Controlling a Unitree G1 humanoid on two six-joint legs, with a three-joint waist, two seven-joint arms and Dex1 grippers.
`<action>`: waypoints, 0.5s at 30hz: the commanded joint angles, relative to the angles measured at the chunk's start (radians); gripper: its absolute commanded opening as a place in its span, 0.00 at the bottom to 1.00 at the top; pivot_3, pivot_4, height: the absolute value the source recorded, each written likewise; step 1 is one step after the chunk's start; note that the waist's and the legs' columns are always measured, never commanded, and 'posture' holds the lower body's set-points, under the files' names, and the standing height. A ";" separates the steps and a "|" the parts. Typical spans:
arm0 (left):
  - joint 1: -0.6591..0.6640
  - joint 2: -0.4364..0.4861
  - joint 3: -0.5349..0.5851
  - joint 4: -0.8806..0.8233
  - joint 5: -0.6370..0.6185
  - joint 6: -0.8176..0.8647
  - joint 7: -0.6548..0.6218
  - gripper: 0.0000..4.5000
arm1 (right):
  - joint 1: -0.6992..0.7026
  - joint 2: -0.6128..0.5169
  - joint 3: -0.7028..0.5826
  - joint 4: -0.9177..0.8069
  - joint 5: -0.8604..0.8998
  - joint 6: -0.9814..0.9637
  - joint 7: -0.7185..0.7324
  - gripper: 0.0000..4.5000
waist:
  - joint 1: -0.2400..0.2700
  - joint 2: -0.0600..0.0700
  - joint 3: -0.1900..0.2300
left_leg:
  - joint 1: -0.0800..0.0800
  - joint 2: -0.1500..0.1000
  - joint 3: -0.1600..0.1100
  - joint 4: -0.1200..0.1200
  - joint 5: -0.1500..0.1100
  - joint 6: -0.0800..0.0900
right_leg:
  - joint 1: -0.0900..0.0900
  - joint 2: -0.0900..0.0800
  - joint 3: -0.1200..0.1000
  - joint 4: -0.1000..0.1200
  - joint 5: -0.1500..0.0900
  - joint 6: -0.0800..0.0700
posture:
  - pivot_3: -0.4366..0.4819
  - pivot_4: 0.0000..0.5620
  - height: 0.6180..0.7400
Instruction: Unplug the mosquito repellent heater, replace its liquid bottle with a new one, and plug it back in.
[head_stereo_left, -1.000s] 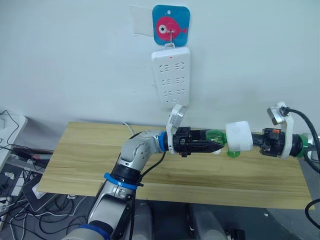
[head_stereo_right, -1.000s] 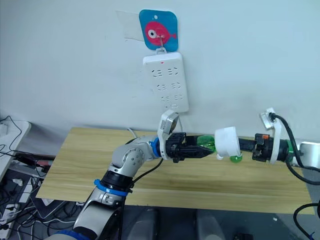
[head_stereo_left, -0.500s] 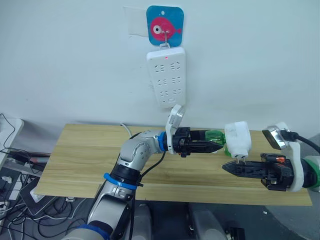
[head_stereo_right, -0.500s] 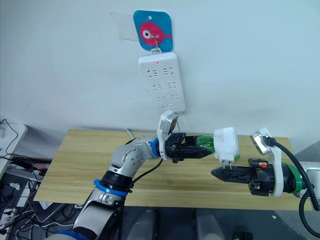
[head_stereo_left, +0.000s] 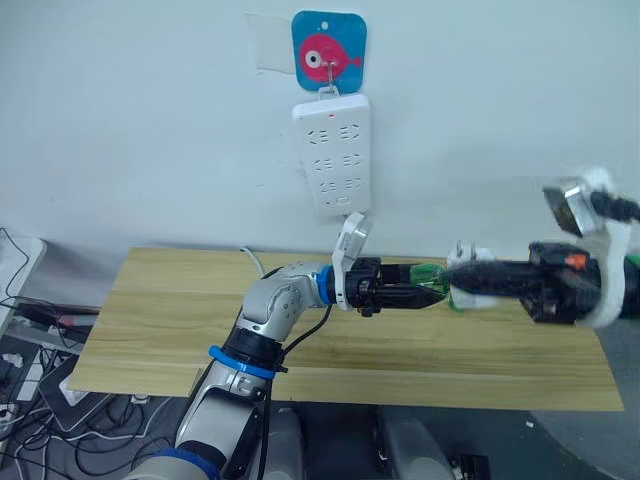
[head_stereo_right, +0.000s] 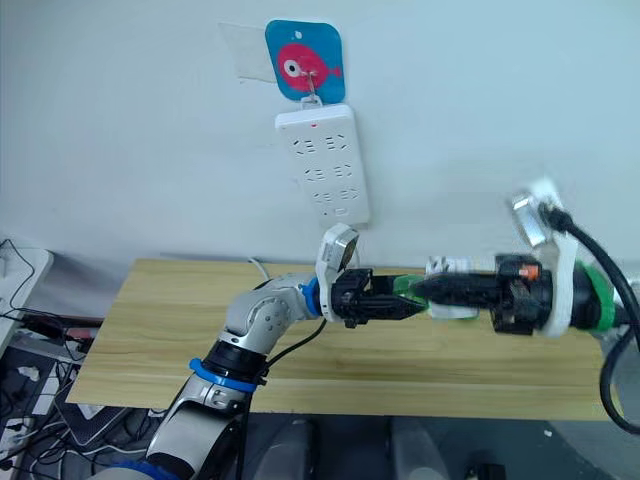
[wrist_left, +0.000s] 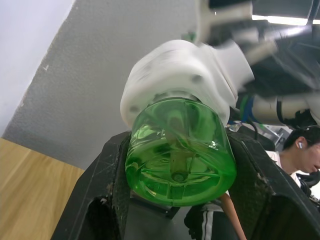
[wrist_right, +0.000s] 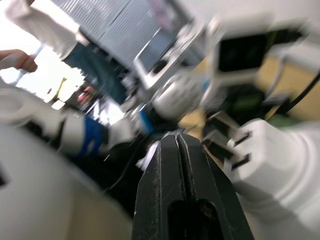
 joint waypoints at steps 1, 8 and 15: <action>-0.009 -0.006 -0.013 -0.030 -0.010 -0.010 -0.024 0.51 | -0.069 0.032 0.037 0.031 0.025 -0.012 -0.124 0.01 | -0.001 0.000 0.000 | 0.000 0.000 0.000 0.000 0.000 0.000 | 0.000 0.000 0.000 0.000 0.000 0.000 | 0.33 0.41 1.00; 0.008 0.012 -0.025 -0.055 -0.011 -0.009 -0.034 0.51 | -0.184 0.062 0.116 0.075 0.025 0.028 -0.279 0.01 | -0.001 0.000 0.000 | -0.002 0.000 -0.001 -0.001 0.000 0.000 | -0.001 0.000 0.000 -0.001 0.000 0.000 | 0.33 0.42 1.00; 0.003 0.011 -0.020 -0.065 -0.034 0.024 -0.043 0.51 | -0.174 0.075 0.152 0.143 -0.047 0.082 -0.291 0.01 | -0.001 0.000 0.000 | -0.002 0.000 -0.001 -0.001 0.000 0.000 | -0.001 0.000 -0.001 -0.001 0.000 0.000 | 0.34 0.42 1.00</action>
